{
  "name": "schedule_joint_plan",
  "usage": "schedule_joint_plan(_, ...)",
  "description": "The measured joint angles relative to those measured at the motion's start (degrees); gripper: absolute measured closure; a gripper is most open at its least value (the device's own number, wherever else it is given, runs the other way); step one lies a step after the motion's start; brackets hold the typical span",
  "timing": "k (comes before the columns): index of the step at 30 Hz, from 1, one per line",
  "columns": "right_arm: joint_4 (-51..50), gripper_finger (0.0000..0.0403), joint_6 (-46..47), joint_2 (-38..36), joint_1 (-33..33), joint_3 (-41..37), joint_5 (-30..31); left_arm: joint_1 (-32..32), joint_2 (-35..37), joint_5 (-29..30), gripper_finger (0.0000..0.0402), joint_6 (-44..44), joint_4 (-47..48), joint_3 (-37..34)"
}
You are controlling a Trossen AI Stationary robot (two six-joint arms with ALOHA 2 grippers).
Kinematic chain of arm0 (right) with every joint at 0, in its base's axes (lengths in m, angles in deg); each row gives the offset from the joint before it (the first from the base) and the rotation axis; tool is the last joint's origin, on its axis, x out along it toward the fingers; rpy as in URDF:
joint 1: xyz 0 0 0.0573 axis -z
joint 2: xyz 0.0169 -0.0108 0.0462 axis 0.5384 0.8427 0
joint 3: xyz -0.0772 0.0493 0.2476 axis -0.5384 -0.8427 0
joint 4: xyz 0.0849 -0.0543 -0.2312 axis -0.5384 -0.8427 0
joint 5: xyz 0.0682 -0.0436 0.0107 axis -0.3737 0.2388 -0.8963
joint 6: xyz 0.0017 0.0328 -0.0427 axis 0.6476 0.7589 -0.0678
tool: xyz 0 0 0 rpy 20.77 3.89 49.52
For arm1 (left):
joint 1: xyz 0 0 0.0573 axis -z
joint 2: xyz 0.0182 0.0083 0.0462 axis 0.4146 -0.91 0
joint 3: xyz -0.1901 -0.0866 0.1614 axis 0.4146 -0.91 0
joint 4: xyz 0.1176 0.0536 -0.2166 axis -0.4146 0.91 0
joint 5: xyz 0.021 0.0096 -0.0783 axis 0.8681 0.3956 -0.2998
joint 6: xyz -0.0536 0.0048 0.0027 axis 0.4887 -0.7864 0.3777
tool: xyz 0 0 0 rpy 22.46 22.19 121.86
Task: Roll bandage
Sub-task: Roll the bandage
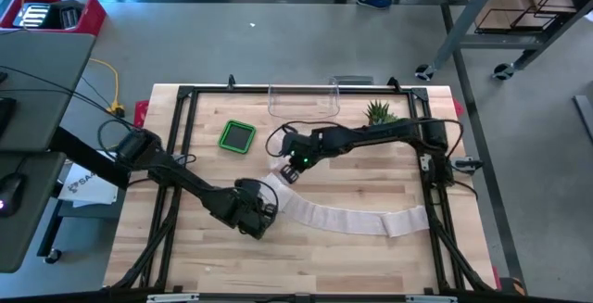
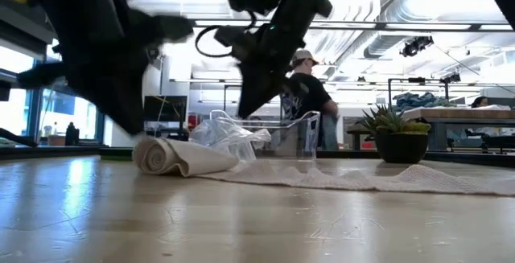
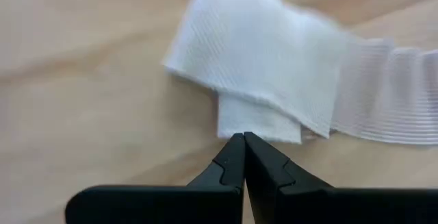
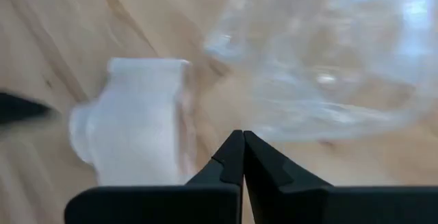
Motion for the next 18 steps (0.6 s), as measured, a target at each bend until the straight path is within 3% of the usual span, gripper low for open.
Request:
schedule_joint_plan(6,-10.02,0.0403,-6.33,-4.22,-0.40,0.00,1.74,3.90,9.15,3.80,0.0401,-2.08,12.34,0.04)
schedule_joint_plan(11,-13.03,0.0403,-6.45,-4.71,-5.72,-1.37,-0.37,6.32,14.06,4.42,0.0401,-2.63,18.26,0.04)
schedule_joint_plan(15,-11.30,0.0403,2.07,-5.29,-12.91,-8.03,-3.09,5.19,17.21,4.40,0.0401,-7.70,16.63,0.04)
schedule_joint_plan(18,-7.59,0.0403,13.59,-7.22,-19.20,-14.53,-4.36,1.62,18.38,1.12,0.0401,-22.81,9.06,0.10)
